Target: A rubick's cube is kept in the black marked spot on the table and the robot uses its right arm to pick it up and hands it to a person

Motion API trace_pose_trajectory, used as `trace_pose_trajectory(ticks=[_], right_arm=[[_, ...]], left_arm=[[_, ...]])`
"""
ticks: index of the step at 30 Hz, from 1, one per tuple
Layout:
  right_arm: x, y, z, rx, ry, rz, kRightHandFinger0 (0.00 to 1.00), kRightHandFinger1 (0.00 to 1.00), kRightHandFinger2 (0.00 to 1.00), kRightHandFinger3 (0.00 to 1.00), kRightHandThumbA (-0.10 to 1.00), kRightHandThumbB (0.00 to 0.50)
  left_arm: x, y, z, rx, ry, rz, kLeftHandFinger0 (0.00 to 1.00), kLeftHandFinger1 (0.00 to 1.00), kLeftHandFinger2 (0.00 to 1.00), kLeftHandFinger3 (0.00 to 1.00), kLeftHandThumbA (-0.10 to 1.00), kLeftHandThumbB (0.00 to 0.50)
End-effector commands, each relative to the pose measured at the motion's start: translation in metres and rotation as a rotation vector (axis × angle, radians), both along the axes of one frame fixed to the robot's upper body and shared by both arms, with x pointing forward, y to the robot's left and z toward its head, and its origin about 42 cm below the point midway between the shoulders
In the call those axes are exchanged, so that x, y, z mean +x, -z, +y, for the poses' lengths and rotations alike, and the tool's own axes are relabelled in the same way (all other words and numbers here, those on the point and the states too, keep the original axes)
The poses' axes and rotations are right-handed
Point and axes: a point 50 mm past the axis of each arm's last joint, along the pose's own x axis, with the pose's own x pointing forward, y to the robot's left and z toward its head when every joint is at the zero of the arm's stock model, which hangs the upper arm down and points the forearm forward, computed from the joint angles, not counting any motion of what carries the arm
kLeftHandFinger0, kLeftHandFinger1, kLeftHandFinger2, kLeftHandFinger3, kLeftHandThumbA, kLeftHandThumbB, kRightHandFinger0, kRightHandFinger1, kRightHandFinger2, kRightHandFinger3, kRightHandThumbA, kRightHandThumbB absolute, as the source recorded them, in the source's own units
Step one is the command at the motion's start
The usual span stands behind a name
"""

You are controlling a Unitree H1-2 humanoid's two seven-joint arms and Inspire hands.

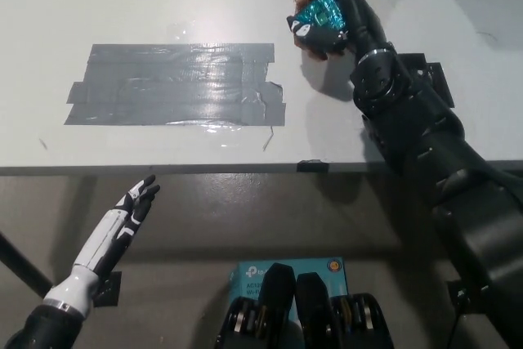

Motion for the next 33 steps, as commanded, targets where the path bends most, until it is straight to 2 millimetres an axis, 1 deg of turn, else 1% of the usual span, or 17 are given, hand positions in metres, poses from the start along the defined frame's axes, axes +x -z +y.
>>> trace_pose_trajectory(ticks=[1,2,3,4,6,9,14,19,20,21,25,27,29,30,31,32,33], right_arm=[[0.005,-0.025,0.012,-0.052,-0.061,0.003,0.62,0.93,1.00,1.00,0.33,0.388],[0.005,-0.024,0.012,-0.046,-0.071,0.030,0.77,1.00,1.00,1.00,0.38,0.392],[0.006,-0.022,0.010,-0.035,-0.083,0.066,0.95,1.00,1.00,1.00,0.47,0.437],[0.006,-0.021,0.008,-0.024,-0.090,0.088,1.00,1.00,1.00,1.00,0.52,0.465],[0.006,-0.018,0.002,-0.044,-0.078,0.093,1.00,1.00,1.00,1.00,0.69,0.500],[0.009,-0.027,-0.009,-0.032,-0.063,0.038,1.00,1.00,1.00,1.00,0.76,0.500],[0.014,-0.048,-0.021,-0.010,-0.043,-0.053,1.00,1.00,1.00,1.00,0.78,0.500],[0.013,-0.084,-0.042,0.047,-0.036,-0.238,1.00,1.00,1.00,1.00,0.80,0.500],[0.010,-0.090,-0.045,0.063,-0.043,-0.273,1.00,1.00,1.00,1.00,0.78,0.473],[0.002,-0.100,-0.052,0.090,-0.058,-0.335,1.00,1.00,1.00,1.00,0.75,0.438],[-0.034,-0.123,-0.065,0.123,-0.089,-0.477,1.00,1.00,1.00,1.00,0.78,0.440],[-0.068,-0.134,-0.076,0.154,-0.139,-0.606,1.00,1.00,1.00,1.00,0.77,0.428],[-0.100,-0.132,-0.084,0.200,-0.174,-0.657,1.00,1.00,1.00,1.00,0.78,0.430],[-0.126,-0.126,-0.089,0.198,-0.180,-0.672,1.00,1.00,1.00,1.00,0.86,0.431],[-0.138,-0.123,-0.091,0.195,-0.181,-0.680,1.00,1.00,1.00,1.00,0.87,0.432],[-0.164,-0.114,-0.095,0.171,-0.181,-0.715,1.00,1.00,1.00,1.00,0.87,0.411],[-0.173,-0.109,-0.096,0.166,-0.182,-0.724,1.00,1.00,1.00,1.00,0.88,0.410]], left_arm=[[0.007,-0.018,0.004,0.033,0.020,-0.080,1.00,1.00,1.00,1.00,1.00,0.312],[0.007,-0.018,0.004,0.034,0.020,-0.080,1.00,1.00,1.00,1.00,1.00,0.311],[0.007,-0.018,0.004,0.033,0.021,-0.080,1.00,1.00,1.00,1.00,1.00,0.314],[0.007,-0.018,0.004,0.033,0.021,-0.080,1.00,1.00,1.00,1.00,1.00,0.316],[0.006,-0.017,0.003,0.030,0.025,-0.081,1.00,1.00,1.00,1.00,1.00,0.302],[0.008,-0.019,0.002,0.029,0.030,-0.086,1.00,1.00,1.00,1.00,1.00,0.306],[0.007,-0.017,0.002,0.024,0.024,-0.080,1.00,1.00,1.00,1.00,1.00,0.291],[0.005,-0.014,0.003,0.028,0.023,-0.074,1.00,1.00,1.00,1.00,1.00,0.304],[0.005,-0.014,0.003,0.031,0.023,-0.074,1.00,1.00,1.00,1.00,1.00,0.297],[0.005,-0.014,0.002,0.034,0.024,-0.072,1.00,1.00,1.00,1.00,1.00,0.297],[0.005,-0.012,0.001,0.031,0.021,-0.061,1.00,1.00,1.00,1.00,1.00,0.300],[0.005,-0.010,0.002,0.027,0.020,-0.060,1.00,1.00,1.00,1.00,1.00,0.295],[0.002,-0.007,0.001,0.022,0.019,-0.055,1.00,1.00,1.00,1.00,1.00,0.301],[0.000,-0.005,0.002,0.027,0.016,-0.046,1.00,1.00,1.00,1.00,1.00,0.295],[-0.001,-0.004,0.002,0.031,0.015,-0.042,1.00,1.00,1.00,1.00,1.00,0.294],[-0.005,-0.001,0.002,0.034,0.014,-0.035,1.00,1.00,1.00,1.00,1.00,0.280],[-0.006,0.000,0.002,0.034,0.014,-0.031,1.00,1.00,1.00,1.00,1.00,0.278]])
